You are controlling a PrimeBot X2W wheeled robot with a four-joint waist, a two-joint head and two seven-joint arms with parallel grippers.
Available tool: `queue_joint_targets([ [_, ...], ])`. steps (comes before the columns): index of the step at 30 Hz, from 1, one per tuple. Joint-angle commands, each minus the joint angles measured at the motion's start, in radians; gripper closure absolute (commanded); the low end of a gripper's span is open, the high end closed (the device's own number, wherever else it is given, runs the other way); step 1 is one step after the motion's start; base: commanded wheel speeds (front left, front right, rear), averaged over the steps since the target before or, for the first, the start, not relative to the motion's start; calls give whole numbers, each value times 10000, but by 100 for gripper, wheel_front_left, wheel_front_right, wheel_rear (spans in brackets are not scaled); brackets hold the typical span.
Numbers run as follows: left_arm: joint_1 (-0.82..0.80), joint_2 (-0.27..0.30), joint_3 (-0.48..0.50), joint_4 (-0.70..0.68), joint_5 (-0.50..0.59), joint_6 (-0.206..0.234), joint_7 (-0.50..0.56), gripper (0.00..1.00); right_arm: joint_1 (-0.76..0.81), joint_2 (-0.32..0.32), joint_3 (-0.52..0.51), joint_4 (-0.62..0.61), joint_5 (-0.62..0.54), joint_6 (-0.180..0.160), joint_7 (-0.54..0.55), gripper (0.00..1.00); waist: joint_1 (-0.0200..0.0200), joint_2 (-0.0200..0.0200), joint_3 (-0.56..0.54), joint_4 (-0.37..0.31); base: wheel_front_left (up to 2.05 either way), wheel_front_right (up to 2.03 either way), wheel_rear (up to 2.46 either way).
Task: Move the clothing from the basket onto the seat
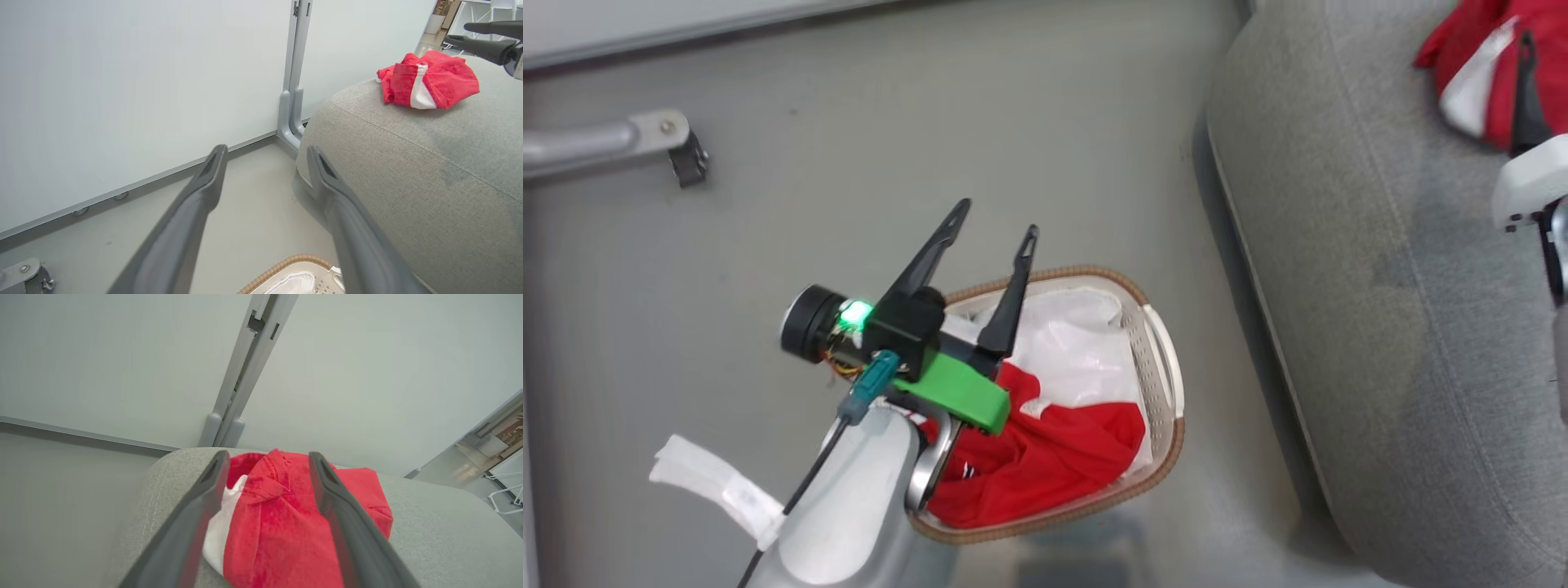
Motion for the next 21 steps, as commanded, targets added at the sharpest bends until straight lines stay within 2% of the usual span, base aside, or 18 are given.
queue_joint_targets([
  [1,297,10,185,27,-62,48,-6,0,168,42,183,24,115,-14,-3,0,1,0,-1103,153,0,0,0],
  [9,1354,56,1365,160,-226,246,-6,0,787,744,1007,-384,799,-14,-2,0,1,0,-2262,419,0,0,0],
  [21,3283,27,3176,-259,-456,428,-6,0,3235,2172,1683,-1952,2017,-14,-2,0,1,0,-3224,794,0,0,0],
])
